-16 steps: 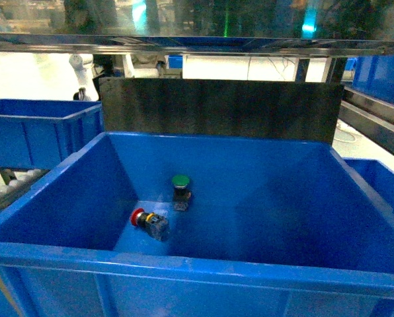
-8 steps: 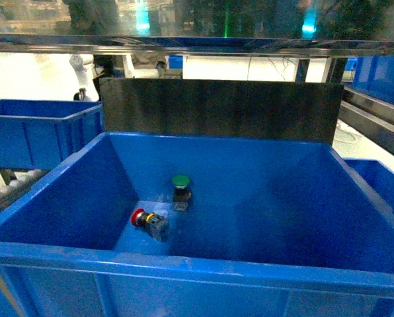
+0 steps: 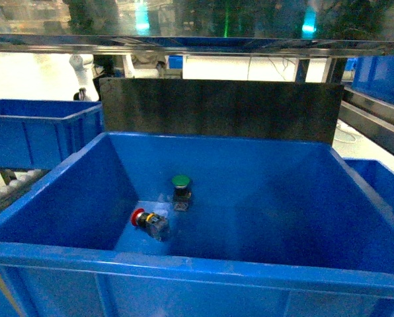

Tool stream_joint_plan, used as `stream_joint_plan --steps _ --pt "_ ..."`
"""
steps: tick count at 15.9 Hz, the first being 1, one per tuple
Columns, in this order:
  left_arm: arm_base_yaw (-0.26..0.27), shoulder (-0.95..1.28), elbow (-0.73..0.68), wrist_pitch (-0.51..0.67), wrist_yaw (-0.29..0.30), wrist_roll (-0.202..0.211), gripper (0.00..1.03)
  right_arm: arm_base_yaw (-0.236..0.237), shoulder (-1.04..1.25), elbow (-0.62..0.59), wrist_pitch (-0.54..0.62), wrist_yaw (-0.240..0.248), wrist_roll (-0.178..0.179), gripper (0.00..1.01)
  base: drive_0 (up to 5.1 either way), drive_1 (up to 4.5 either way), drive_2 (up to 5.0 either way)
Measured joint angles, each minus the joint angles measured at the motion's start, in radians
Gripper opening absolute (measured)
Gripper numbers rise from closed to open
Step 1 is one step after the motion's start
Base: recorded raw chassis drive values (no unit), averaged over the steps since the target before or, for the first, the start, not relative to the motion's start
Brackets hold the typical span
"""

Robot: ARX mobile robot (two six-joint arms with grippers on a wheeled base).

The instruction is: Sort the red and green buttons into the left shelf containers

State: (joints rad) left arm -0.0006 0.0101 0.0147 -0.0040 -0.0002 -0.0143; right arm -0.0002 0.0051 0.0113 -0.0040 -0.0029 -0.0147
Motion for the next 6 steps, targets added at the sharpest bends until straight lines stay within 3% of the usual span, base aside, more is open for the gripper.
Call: stream_joint_plan --steps 4,6 --pt "0.0 0.0 0.0 0.0 0.0 0.0 0.98 0.0 0.0 0.0 0.0 0.0 0.0 0.98 0.0 0.0 0.0" --pt "0.0 0.0 0.0 0.0 0.0 0.001 0.98 0.0 0.0 0.0 0.0 0.0 0.0 0.97 0.0 0.0 0.0"
